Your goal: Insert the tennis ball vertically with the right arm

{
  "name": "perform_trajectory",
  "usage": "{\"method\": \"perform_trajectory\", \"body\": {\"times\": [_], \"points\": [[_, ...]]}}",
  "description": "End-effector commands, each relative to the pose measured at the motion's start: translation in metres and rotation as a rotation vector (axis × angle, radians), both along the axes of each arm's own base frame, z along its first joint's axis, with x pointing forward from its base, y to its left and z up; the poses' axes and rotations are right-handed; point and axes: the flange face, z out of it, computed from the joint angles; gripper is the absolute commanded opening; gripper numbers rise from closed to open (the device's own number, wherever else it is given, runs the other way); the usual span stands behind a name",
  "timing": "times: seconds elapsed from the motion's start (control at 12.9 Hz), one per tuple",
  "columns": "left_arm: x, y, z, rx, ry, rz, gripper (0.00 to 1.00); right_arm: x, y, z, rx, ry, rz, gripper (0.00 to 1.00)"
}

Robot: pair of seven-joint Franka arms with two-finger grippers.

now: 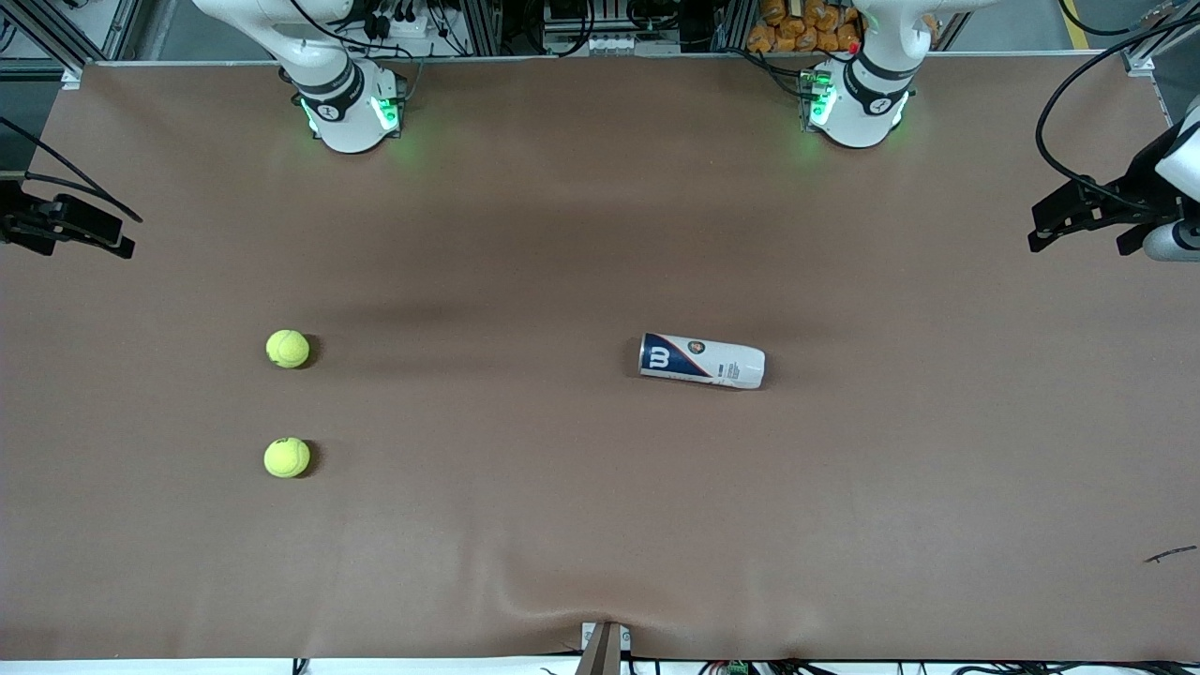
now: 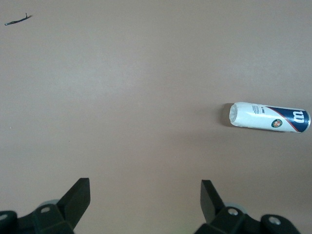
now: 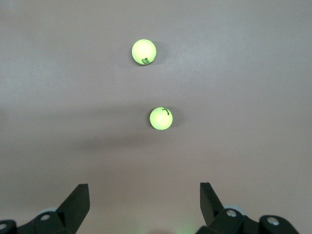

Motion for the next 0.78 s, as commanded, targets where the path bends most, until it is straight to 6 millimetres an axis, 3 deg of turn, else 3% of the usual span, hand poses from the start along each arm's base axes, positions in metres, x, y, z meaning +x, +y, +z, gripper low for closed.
{"method": "perform_trajectory", "body": {"times": [0.0,0.31,0.7], "points": [[-0.001,0.001,0.001,0.008,0.007,-0.007,1.0,-0.005,-0.005,0.004,-0.015,0.0,-0.019,1.0],[-0.001,0.0,0.001,0.006,0.007,-0.009,1.0,-0.003,-0.003,0.001,-0.015,0.002,-0.016,1.0],[0.001,-0.014,-0.016,0.005,0.059,-0.044,1.0,-0.006,-0.016,-0.004,-0.009,0.019,-0.036,1.0]]}}
